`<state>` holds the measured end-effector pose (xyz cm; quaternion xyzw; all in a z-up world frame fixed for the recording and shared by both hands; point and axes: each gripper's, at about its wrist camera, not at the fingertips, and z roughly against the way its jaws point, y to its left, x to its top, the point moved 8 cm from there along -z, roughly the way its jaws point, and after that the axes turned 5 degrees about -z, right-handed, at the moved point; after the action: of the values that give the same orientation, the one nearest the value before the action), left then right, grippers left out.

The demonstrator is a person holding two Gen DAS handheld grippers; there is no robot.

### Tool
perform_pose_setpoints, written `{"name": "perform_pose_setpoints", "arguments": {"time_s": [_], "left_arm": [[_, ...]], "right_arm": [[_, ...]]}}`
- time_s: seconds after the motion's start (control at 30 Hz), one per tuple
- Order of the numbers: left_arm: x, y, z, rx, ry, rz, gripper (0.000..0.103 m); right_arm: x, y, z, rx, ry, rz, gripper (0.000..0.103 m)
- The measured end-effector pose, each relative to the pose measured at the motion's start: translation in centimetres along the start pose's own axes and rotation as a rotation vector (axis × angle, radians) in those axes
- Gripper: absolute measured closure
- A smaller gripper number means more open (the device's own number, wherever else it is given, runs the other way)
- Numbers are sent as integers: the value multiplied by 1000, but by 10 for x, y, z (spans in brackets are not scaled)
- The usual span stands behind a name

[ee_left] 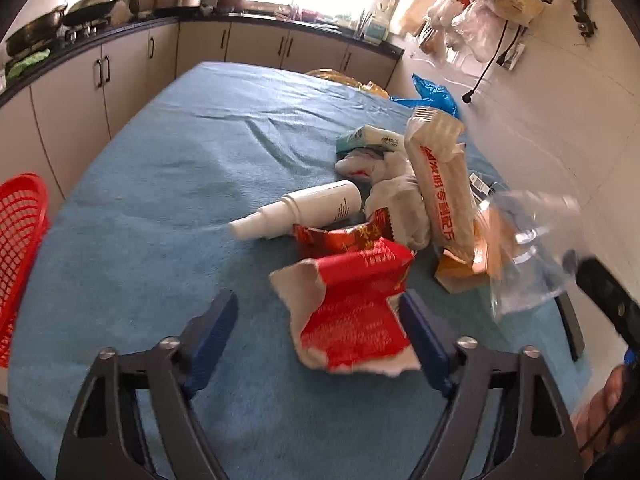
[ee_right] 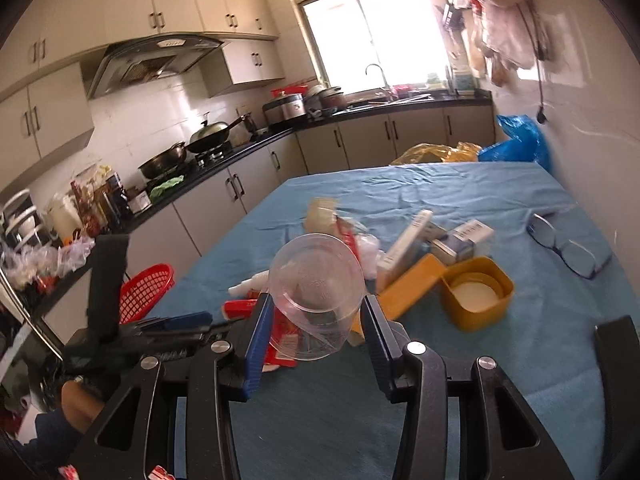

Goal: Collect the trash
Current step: 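Grasp the red snack wrapper with the left gripper while the right gripper lifts the cup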

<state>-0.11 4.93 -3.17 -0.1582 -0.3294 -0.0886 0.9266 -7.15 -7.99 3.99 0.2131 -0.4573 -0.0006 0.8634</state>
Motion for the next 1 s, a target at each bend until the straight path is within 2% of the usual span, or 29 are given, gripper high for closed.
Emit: {"name": "perform_pose_setpoints", "arguments": {"time_s": [0.17, 0.23, 0.5, 0.57, 0.63, 0.7, 0.73, 0.77, 0.83, 0.93, 1.0], "left_arm": [[-4, -16, -8, -46, 33, -10, 69], [-10, -24, -5, -51, 30, -20, 77], [-22, -49, -11, -71, 47, -96, 77], [-19, -46, -16, -69, 71, -76, 46], [-12, -46, -18, -81, 58, -58, 39], [-8, -46, -21, -59, 47, -71, 39], [-7, -47, -23, -61, 49, -74, 43], [-8, -50, -25, -78, 58, -74, 58], [-12, -54, -26, -87, 73, -86, 77], [-14, -63, -20, -55, 33, -128, 84], [-15, -67, -12, -59, 12, -141, 88]], "right_arm": [[-2, -15, 6, 5, -1, -35, 55], [-2, -15, 7, 6, -1, -36, 55], [-5, -17, 5, -4, -10, -45, 55], [-7, -21, 5, -8, -10, -49, 55], [-7, -22, 5, -10, -8, -53, 55], [-9, -26, 6, -12, -6, -63, 55], [-9, -26, 6, -12, -6, -63, 55], [-10, -28, 6, -13, -7, -65, 55], [-11, -29, 7, -17, -2, -72, 55], [-12, -27, 7, -19, 1, -70, 55], [-12, -24, 8, -17, 4, -65, 55]]}}
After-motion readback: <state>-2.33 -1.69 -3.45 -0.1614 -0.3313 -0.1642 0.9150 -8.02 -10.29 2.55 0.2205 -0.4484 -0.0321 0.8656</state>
